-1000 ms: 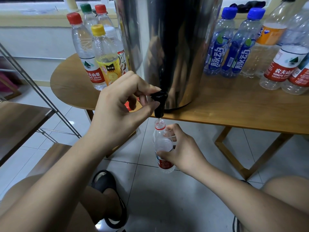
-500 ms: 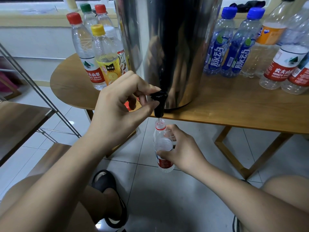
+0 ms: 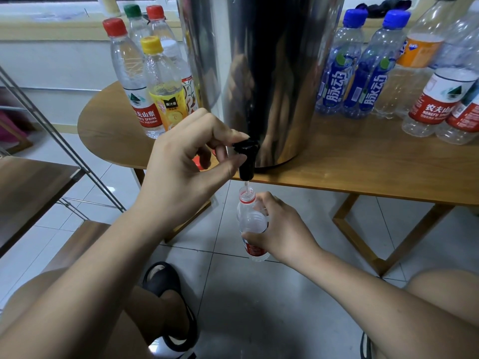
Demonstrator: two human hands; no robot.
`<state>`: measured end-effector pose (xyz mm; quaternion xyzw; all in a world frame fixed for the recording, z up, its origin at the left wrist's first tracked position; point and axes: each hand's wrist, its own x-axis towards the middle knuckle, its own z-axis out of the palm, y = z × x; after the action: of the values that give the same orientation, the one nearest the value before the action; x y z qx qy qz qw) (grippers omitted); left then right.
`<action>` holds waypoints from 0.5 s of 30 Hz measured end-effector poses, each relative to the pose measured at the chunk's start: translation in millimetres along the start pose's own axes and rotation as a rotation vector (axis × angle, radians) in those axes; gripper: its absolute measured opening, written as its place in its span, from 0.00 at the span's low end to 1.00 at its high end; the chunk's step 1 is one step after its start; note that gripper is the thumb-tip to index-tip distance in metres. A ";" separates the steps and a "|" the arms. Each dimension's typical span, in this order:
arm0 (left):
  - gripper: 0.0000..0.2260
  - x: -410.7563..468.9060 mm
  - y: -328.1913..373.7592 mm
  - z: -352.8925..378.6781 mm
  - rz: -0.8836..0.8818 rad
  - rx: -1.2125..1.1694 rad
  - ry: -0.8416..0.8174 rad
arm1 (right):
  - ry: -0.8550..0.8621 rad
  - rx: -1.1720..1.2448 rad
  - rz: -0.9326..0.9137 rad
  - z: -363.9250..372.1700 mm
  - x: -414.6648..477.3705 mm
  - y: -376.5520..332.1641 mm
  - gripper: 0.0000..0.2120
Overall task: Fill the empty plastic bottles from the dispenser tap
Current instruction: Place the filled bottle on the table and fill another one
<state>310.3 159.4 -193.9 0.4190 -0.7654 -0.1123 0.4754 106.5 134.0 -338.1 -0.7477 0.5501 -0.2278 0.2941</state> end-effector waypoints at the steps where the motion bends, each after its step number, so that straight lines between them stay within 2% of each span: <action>1: 0.09 0.0 -0.1 -0.1 0.001 0.000 0.000 | -0.003 -0.005 -0.001 0.3 0.3 -0.3 0.35; 15: 0.09 -0.2 -0.4 0.4 -0.009 -0.015 0.003 | -0.010 -0.023 -0.005 1.0 2.8 0.0 0.34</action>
<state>310.1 159.2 -194.4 0.4190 -0.7618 -0.1197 0.4793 108.0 131.5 -338.8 -0.7534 0.5496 -0.2184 0.2876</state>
